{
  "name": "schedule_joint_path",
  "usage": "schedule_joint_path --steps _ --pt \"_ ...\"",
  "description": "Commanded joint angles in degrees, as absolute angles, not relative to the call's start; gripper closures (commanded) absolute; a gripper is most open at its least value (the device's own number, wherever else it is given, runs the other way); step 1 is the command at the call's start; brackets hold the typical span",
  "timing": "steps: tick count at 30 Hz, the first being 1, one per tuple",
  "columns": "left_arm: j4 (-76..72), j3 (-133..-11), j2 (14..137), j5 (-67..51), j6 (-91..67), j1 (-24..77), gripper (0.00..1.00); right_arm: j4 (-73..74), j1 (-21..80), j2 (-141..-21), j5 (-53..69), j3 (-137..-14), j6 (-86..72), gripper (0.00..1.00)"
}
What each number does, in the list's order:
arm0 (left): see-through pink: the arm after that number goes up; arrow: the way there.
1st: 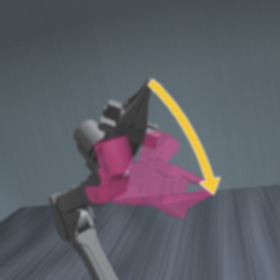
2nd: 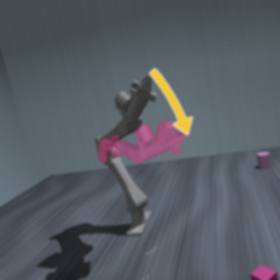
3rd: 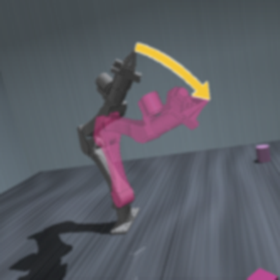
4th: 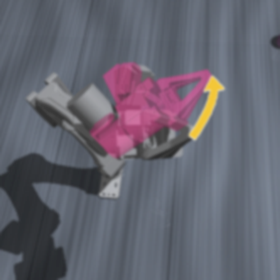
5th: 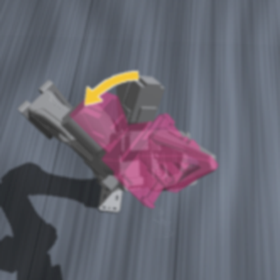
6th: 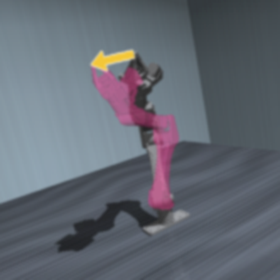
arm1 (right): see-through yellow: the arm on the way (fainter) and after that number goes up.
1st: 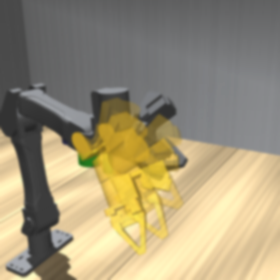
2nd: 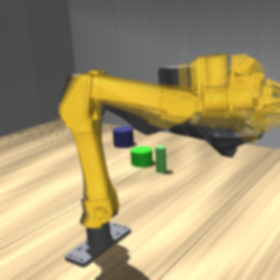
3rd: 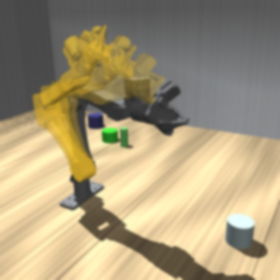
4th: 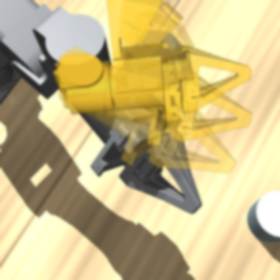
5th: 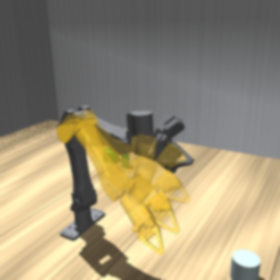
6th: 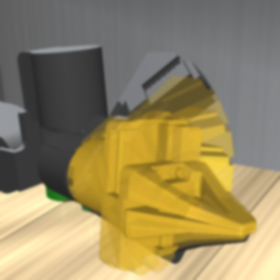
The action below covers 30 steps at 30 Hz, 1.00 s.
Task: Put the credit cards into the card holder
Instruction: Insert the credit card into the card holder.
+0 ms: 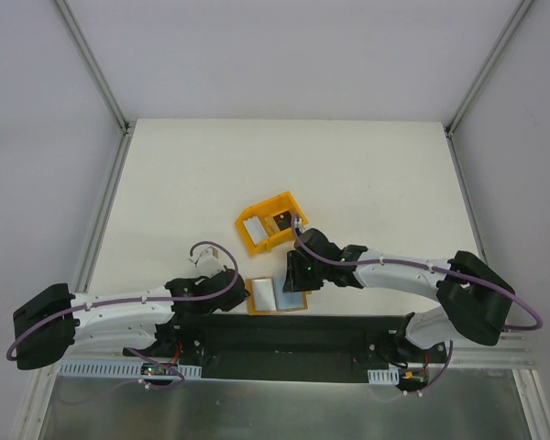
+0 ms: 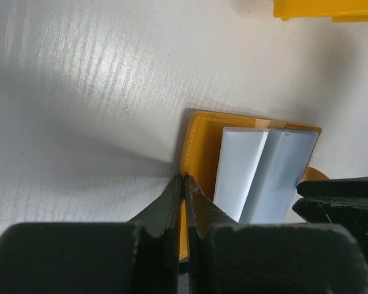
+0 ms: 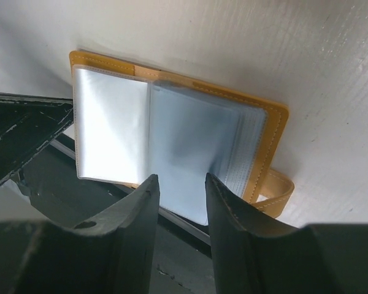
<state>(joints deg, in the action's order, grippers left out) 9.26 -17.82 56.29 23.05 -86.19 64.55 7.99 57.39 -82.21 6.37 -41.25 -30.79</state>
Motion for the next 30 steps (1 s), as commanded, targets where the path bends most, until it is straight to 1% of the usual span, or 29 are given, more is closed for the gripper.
schedule_joint_path --steps 1,8,13,20,23,26,30 --pt "9.1 -15.9 54.0 24.2 -85.7 65.1 1.0 10.0 58.0 -82.2 3.4 -43.8 -30.1 0.61" --pt "7.0 -14.0 51.9 23.8 -85.3 65.0 1.0 9.4 59.6 -86.9 5.8 -45.6 -30.8 0.6" --pt "6.1 -14.0 52.3 23.6 -85.3 65.0 1.0 8.0 61.3 -88.5 6.9 -47.8 -29.6 0.63" --pt "4.9 -13.8 52.6 23.7 -85.5 65.0 1.0 3.7 61.2 -92.5 12.0 -49.9 -30.5 0.63" --pt "4.3 -12.3 51.9 23.9 -86.7 65.0 1.0 0.3 60.6 -93.9 15.2 -49.8 -31.3 0.62" --pt "3.9 -10.4 50.4 24.4 -87.9 65.0 1.0 -7.5 59.8 -93.9 18.8 -48.8 -32.8 0.6" --pt "3.6 -7.9 47.7 25.2 -89.4 65.0 1.0 -13.6 58.9 -93.7 23.9 -49.6 -34.3 0.59"
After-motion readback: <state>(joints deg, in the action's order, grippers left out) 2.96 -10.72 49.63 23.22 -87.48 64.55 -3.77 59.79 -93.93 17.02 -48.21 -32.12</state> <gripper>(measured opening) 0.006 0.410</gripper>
